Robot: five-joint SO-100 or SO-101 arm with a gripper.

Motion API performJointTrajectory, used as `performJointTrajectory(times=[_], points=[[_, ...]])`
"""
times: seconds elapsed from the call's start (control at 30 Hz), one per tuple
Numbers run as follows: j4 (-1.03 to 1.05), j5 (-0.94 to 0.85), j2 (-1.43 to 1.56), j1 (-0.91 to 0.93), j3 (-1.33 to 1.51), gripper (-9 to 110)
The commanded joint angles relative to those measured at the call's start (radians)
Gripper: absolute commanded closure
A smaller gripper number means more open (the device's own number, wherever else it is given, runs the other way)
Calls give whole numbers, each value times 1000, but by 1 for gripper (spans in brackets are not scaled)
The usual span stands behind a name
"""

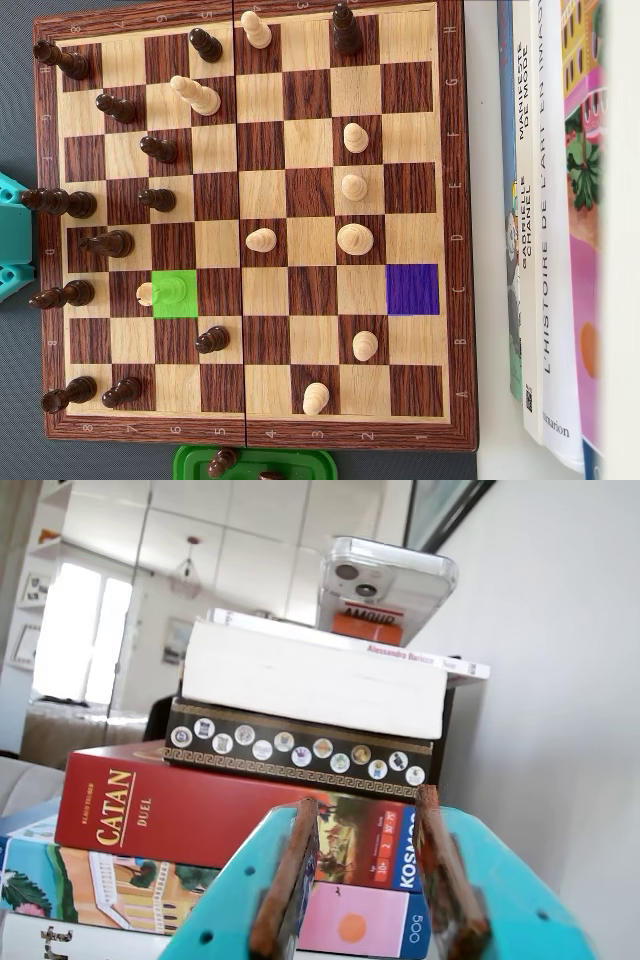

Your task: Play chess

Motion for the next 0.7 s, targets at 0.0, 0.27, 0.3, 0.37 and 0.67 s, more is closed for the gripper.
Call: performJointTrajectory(times=[0.0, 0.27, 0.3, 0.37, 0.67], points=[[-112, 6, 12, -6, 9, 86], [-308, 6, 12, -6, 64, 86], [-322, 6, 12, -6, 64, 86], [-359, 6, 12, -6, 64, 86], [-580, 5, 12, -6, 67, 86]])
